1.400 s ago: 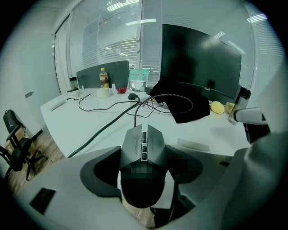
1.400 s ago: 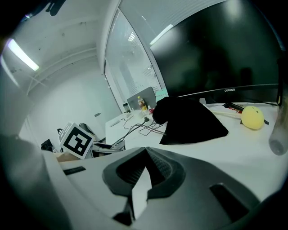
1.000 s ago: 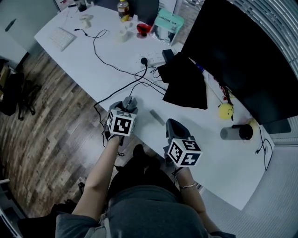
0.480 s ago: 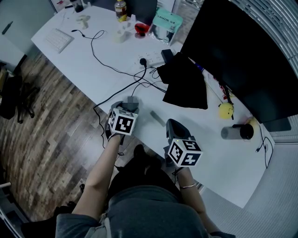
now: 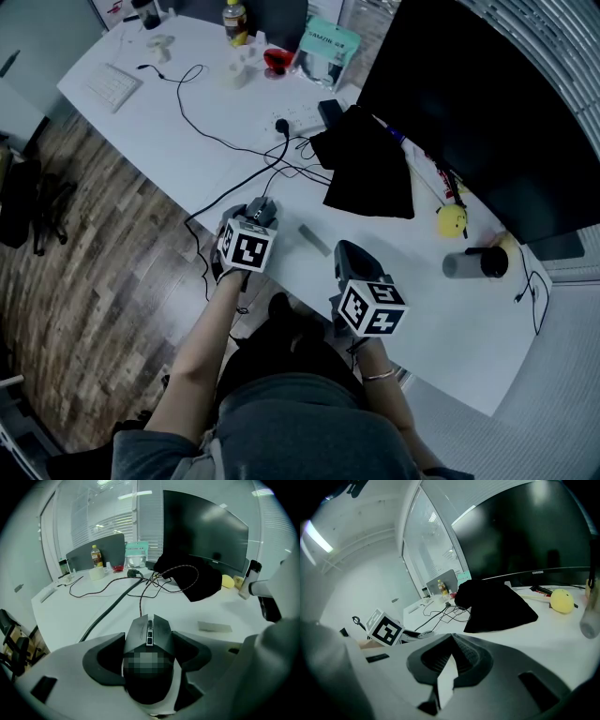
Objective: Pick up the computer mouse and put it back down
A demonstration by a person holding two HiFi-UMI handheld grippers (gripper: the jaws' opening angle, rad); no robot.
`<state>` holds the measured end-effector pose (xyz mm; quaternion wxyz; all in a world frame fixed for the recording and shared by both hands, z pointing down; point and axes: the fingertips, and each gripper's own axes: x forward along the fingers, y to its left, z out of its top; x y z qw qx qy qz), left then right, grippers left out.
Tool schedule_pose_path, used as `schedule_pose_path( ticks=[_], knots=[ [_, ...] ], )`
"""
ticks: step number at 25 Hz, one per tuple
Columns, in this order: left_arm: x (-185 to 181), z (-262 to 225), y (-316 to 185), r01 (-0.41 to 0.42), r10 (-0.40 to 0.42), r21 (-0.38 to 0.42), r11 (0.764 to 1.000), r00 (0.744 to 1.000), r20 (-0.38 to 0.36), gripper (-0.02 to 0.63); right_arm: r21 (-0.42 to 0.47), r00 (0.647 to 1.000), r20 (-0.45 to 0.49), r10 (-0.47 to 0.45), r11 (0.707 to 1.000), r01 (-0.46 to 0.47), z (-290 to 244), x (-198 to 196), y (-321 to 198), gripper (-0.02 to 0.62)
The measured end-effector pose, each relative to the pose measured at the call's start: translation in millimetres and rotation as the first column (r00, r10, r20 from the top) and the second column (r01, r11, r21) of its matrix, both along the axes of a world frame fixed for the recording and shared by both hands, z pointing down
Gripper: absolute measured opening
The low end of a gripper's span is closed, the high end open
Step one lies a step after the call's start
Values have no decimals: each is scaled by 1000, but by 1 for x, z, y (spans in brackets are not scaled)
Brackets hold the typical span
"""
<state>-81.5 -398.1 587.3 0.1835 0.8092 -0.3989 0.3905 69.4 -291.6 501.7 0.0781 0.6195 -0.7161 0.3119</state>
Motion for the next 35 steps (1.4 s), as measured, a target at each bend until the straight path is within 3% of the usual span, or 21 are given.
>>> schedule_pose_path(
  ticks=[7,15,20,30,35],
  knots=[
    [1,-1,-2,-7,7,11,1000,1000,-9,302,-2,1000,1,-7,1000,7,1,1,2,6],
    [1,-23,-3,5,-2,95,996,1000,-28,307,6,1000,7,-27,1000,27,-1,-2,4,7],
    [-4,-49,-3,52,-37,175,983,995,-88,305,17,999,9,-44,999,44,-4,-5,6,6],
    [-9,-77,20,122,-84,198,973,978,-191,302,46,997,12,-71,996,70,-12,-4,15,6],
    [-13,-90,34,163,-112,234,958,970,-215,232,58,997,11,-81,995,80,-15,0,21,6]
  ],
)
